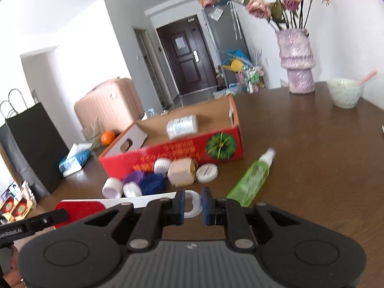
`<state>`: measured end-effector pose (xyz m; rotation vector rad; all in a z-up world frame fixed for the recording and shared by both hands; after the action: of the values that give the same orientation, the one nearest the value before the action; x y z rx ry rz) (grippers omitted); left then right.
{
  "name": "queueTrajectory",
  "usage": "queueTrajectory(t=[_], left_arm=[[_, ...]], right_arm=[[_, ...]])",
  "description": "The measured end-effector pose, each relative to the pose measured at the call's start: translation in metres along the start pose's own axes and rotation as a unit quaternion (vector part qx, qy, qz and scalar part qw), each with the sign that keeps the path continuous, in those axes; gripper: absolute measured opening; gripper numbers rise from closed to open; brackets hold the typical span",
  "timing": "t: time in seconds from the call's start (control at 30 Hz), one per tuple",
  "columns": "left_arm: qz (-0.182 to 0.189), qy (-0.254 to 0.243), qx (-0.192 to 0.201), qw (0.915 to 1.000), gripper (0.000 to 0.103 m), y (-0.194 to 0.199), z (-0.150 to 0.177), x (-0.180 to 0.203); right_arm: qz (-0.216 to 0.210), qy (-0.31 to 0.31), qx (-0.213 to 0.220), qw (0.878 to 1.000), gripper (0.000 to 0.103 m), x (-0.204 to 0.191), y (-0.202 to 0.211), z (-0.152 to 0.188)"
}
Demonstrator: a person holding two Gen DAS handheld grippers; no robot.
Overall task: Organize rigid objects
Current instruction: 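Lower the lint brush into the red box and open the right tool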
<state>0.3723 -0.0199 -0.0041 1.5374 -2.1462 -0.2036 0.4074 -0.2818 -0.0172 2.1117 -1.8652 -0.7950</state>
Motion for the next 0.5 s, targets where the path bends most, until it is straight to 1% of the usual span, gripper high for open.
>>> queueTrajectory(t=[0.1, 0.17, 0.23, 0.3, 0.4, 0.5], left_arm=[[0.003, -0.013, 0.023, 0.9997, 0.057, -0.023, -0.032, 0.000], [-0.003, -0.018, 0.034, 0.9993, 0.057, -0.043, -0.055, -0.006], [-0.011, -0.023, 0.039, 0.9989, 0.057, -0.065, -0.074, -0.016], [-0.011, -0.020, 0.036, 0.9991, 0.057, -0.089, -0.088, -0.027], [-0.022, -0.008, 0.025, 0.9994, 0.057, -0.122, -0.097, -0.048], [-0.034, -0.005, 0.015, 0.9993, 0.057, -0.147, -0.097, -0.070]], right_arm=[[0.013, 0.004, 0.021, 1.000, 0.015, -0.001, -0.015, -0.027], [0.016, 0.000, 0.032, 0.999, 0.015, -0.003, -0.031, -0.047], [0.014, 0.000, 0.036, 0.999, 0.015, -0.007, -0.054, -0.068], [0.014, -0.002, 0.036, 0.999, 0.015, -0.009, -0.080, -0.084], [0.010, -0.012, 0.021, 1.000, 0.015, -0.011, -0.125, -0.100], [0.006, -0.005, 0.004, 1.000, 0.015, -0.015, -0.166, -0.103]])
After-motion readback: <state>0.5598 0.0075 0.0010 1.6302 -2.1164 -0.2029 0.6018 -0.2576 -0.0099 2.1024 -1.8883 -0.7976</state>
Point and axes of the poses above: each gripper's, at about its wrist camera, not at the fingertips, and y roughly against the way its jaws point, x to its right, z to its underside, the point moved 9 cm from there along -y, roughly the way its jaws point, and after that the axes turned 9 degrees about z, right-handed, at the moved point
